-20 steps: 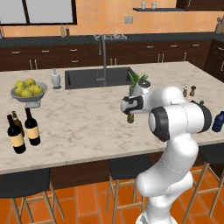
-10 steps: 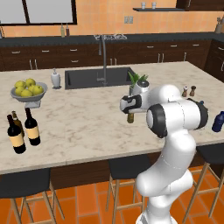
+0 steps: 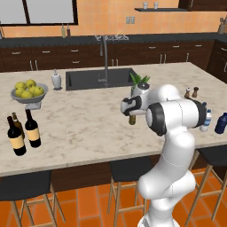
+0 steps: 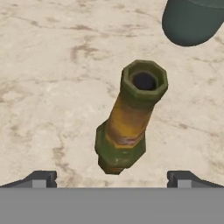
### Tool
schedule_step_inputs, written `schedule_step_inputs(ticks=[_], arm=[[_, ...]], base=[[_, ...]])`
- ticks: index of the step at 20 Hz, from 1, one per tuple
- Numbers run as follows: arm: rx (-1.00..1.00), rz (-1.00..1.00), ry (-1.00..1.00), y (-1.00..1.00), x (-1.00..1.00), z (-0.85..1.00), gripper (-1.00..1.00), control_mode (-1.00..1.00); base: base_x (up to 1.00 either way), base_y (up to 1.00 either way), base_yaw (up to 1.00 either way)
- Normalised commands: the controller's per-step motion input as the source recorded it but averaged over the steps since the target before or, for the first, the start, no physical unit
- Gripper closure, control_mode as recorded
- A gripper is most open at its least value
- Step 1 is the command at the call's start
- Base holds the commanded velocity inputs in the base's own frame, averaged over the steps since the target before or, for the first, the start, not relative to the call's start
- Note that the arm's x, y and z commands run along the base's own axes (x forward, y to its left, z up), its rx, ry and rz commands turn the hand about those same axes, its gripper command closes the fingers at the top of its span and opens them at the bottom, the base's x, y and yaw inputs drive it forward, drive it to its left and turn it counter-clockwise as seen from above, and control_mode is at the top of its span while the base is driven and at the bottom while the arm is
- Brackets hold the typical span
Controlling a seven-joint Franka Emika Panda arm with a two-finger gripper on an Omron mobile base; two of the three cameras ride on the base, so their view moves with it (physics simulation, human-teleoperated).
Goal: Move the plastic bottles in the middle to the plastics group, and the glass bottles in the middle to the glass group.
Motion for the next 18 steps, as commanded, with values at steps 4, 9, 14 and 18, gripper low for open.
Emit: schedule_step_inputs(ticks=[4,9,14,18], arm=[[0.00,0.00,0.00,0.00,0.18,-0.02,-1.00,-1.00],[0.00,0.00,0.00,0.00,0.19,-0.06,-1.00,-1.00],[0.00,0.00,0.00,0.00,0.09,-0.08,-1.00,-1.00],[0.00,0.00,0.00,0.00,0.10,-0.19,-1.00,-1.00]], base=[[0.00,0.00,0.00],[0.00,0.00,0.00],[0.00,0.00,0.00],[0.00,0.00,0.00]])
